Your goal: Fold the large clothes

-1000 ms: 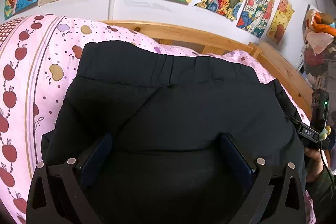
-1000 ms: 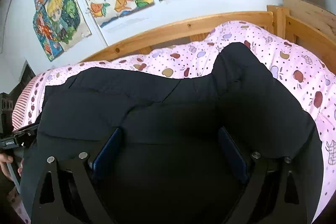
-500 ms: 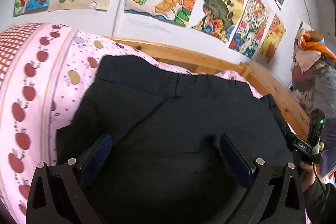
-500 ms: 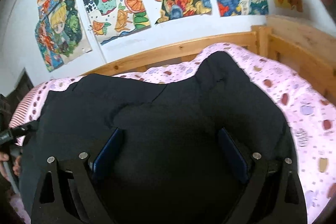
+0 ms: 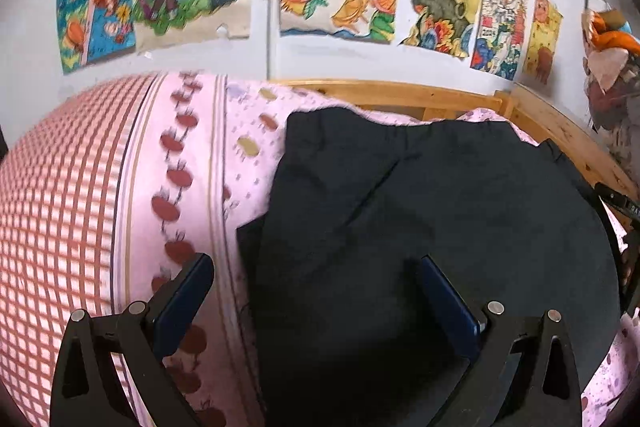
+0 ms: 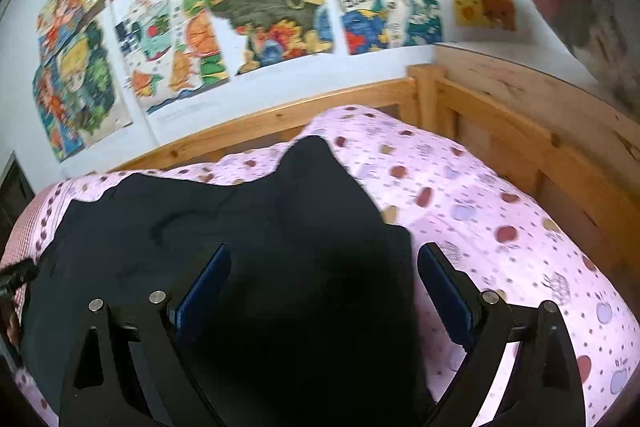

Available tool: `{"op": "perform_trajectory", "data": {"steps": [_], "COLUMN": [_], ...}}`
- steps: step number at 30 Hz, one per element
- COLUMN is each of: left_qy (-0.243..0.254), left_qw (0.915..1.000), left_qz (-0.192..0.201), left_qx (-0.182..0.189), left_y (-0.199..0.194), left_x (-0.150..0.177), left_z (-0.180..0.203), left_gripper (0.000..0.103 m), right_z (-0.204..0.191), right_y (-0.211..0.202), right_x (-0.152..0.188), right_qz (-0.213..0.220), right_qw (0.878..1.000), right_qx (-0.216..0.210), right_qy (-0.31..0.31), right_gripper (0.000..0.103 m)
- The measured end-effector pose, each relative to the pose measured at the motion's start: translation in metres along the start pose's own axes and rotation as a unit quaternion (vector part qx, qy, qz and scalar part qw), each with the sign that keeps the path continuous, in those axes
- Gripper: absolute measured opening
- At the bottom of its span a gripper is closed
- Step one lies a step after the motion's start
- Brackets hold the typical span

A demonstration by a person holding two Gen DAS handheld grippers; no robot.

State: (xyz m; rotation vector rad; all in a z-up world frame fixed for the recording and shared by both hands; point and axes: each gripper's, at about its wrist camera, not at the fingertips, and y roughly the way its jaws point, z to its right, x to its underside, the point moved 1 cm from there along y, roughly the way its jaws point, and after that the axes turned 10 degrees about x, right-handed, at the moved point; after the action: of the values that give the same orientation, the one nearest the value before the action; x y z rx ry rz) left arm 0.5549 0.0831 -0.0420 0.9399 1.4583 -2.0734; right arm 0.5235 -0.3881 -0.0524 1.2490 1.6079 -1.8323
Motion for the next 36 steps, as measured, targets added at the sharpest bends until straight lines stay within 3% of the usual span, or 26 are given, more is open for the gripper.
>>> {"op": "perform_trajectory", "data": {"steps": [7,12,18,24,29,36], "left_qy": [-0.062,-0.045,-0.08,-0.081,-0.115,-0.108], "left_qw": [0.9969,0.9952,0.9873,0.9846,0.9717,0.9617], "left_qz": [-0.015,-0.04,-0.058,-0.068,-0.091,-0.106], "left_qx": [0.046,0.077,0.124,0.139,0.185,0.229], "left_y": [0.012,0.027,0.037,0.039,0.044,0.046], "left_x": [0.015,0.026,0.032,0.036,0.04,0.046], "left_z": [-0.027,-0.022,-0.032,-0.033,-0.042,-0.038], "left_gripper": [0.103,0.103,0.103,0.103,0.103,0.103], "right_z": [0.01,0.018,0.028,0.031,0.027,0.019], "right_y": [0.027,0.044,0.053,0.061,0.065,0.062], "right_x": [0.025,0.047,0.057,0.064,0.069,0.074], "right_qz": [-0.029,-0.051,-0.066,-0.08,-0.089,-0.099], "right_qw": [0.999,0.997,0.992,0.988,0.985,0.975], "right_qx": [0.01,-0.02,-0.065,-0.091,-0.116,-0.187], "right_qy": [0.03,0.048,0.08,0.097,0.09,0.065], "right_gripper": [0.092,0.097,0.101,0.102,0.102,0.102]}}
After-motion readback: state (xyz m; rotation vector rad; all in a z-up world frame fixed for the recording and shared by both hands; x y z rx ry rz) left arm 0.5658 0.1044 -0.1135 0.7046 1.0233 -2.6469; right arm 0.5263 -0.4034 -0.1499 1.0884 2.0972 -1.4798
